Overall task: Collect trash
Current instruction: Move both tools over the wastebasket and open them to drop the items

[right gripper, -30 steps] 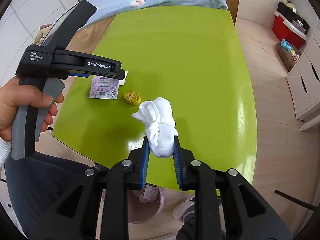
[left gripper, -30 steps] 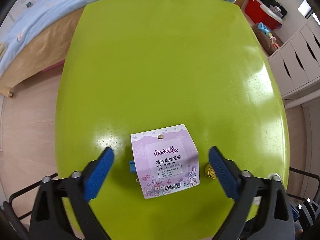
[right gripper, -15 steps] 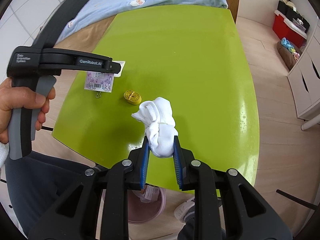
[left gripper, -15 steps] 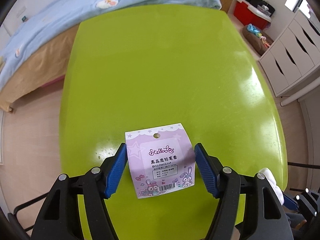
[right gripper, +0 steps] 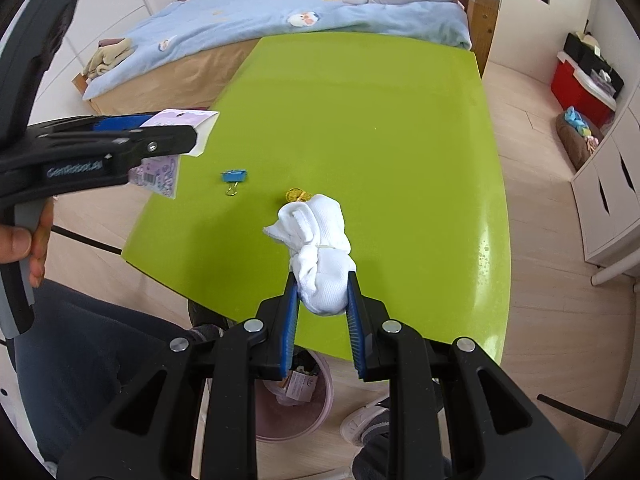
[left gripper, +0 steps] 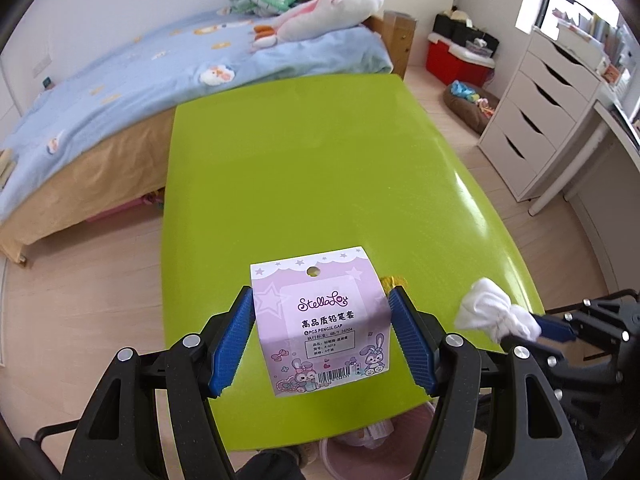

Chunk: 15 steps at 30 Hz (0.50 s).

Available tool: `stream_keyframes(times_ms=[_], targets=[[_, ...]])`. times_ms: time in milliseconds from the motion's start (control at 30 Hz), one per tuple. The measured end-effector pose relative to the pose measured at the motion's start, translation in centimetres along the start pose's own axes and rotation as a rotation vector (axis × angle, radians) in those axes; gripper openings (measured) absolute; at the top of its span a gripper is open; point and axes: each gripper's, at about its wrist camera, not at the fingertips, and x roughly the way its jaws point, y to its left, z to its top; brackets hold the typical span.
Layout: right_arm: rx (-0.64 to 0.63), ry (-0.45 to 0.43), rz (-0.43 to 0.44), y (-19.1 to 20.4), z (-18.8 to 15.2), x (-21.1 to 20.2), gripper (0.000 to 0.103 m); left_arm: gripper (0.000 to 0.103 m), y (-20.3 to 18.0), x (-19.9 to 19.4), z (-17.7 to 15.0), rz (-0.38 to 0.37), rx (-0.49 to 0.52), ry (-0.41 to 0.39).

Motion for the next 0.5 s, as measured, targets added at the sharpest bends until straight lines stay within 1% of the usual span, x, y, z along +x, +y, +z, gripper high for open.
stream_keyframes(times_ms=[267,500], targets=[[-0.052,-0.038,0.006,2.1,-1.4,-2.8,0.022,0.066,-0.2,-3.9,-4.3,-0.045,0.005,-0.056],[-0.079,-0.053,0.040,3.9,-3.7,-4.7,0.023,0.066,-0.7,-5.9,-8.3,-0.077,-0.002,-0.089]])
